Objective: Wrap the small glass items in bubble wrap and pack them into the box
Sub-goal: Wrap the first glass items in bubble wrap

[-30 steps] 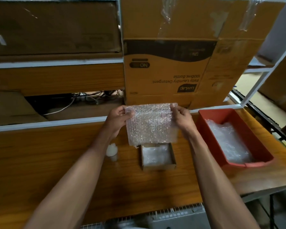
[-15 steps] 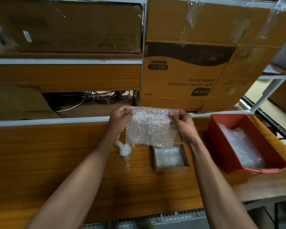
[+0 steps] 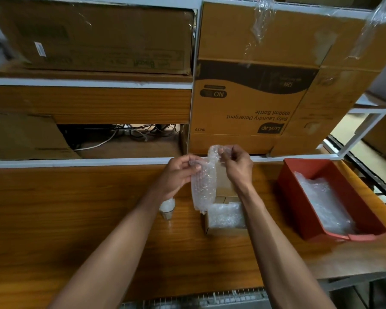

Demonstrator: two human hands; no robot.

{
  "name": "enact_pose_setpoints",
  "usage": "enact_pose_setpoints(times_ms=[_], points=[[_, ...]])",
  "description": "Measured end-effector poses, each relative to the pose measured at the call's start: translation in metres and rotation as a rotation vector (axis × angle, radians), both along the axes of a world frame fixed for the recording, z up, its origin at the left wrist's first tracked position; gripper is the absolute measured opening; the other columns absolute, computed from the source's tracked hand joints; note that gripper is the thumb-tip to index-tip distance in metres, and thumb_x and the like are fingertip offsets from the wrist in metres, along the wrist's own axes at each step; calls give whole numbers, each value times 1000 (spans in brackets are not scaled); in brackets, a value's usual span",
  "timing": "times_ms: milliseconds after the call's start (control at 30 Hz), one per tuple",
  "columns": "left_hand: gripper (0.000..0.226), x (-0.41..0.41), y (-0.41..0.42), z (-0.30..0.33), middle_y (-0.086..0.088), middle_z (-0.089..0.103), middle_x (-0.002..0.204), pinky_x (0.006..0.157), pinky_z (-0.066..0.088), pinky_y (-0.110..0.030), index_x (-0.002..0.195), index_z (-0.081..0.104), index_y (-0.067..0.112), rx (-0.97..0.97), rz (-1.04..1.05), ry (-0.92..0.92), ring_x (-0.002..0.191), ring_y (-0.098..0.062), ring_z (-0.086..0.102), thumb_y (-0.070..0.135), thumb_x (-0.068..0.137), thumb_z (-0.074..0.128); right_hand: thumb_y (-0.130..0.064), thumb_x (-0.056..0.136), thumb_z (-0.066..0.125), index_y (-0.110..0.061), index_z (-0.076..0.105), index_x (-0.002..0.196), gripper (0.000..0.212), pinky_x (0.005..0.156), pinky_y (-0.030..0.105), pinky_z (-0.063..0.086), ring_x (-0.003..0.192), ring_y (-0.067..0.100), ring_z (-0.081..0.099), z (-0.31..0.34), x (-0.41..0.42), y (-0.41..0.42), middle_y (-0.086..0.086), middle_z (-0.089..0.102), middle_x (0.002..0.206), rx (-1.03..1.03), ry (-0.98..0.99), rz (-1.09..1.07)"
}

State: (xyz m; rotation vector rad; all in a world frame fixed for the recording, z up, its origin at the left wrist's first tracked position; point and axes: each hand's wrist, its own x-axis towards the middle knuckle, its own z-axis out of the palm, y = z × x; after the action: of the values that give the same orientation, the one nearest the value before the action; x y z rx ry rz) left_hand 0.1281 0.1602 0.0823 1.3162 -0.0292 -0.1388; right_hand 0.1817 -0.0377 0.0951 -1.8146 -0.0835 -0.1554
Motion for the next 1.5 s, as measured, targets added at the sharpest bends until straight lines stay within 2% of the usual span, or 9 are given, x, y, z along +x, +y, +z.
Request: enact_pose_setpoints(times_ms=[167,333,467,633,833,1067,1200,1367,1500], points=[[17,5,-26,-1,-9,76,117,94,61,-39,110,74,15,134,94,-100,109,-24,74,5,96,75,-37,99,70,-33,74,100,5,89,55,61,92,18,73,0,-4,5,-6,77,95,-20,-16,124],[16,16,-25,-1,-1,62,138,91,58,-34,104,75,26,335,285,-202,115,-17,69,18,92,82,-23,106,63,-12,73,118,19,105,56,55,113,30,71,1,-4,-6,10,76,115,156,91,379],[17,19,-21,-2,6,75,118,96,59,-44,106,69,23,339,265,-161,113,-17,70,19,93,80,-27,110,56,-10,68,130,29,108,45,53,119,26,69,2,-4,-13,11,73,126,225,182,504],[47,17,-22,-1,-2,76,115,88,63,-38,132,63,23,272,314,-119,107,-18,73,15,90,83,-31,103,68,-15,69,126,28,100,36,54,116,20,70,1,-8,-17,3,75,122,175,154,488],[30,15,-17,-5,-4,78,118,103,58,-48,122,71,17,229,224,-91,112,-21,74,17,93,81,-25,105,65,-19,70,108,9,90,27,51,95,5,67,-2,-5,-16,-9,72,96,143,101,435],[29,12,-7,1,-6,76,113,99,56,-37,120,71,11,151,49,-98,108,-19,71,3,93,76,-24,107,61,-11,68,129,26,111,49,50,121,30,67,-7,2,-8,12,73,125,217,170,533],[37,13,-3,5,-11,72,120,101,56,-44,124,66,12,111,0,-118,112,-25,69,5,90,79,-14,105,61,-14,66,131,26,101,48,53,113,29,66,-7,5,-6,13,67,127,282,209,587],[73,13,0,12,-6,62,146,108,54,-47,156,49,22,61,-112,-135,129,-32,64,-1,92,75,-10,93,71,-17,46,149,62,91,41,60,115,29,68,-1,8,-6,16,60,139,468,343,614],[50,15,2,13,-14,68,138,107,55,-46,141,62,5,146,-155,-143,128,-31,65,-3,93,72,-19,89,75,-26,38,152,74,99,47,58,122,30,69,-2,9,-7,10,61,144,378,383,595]])
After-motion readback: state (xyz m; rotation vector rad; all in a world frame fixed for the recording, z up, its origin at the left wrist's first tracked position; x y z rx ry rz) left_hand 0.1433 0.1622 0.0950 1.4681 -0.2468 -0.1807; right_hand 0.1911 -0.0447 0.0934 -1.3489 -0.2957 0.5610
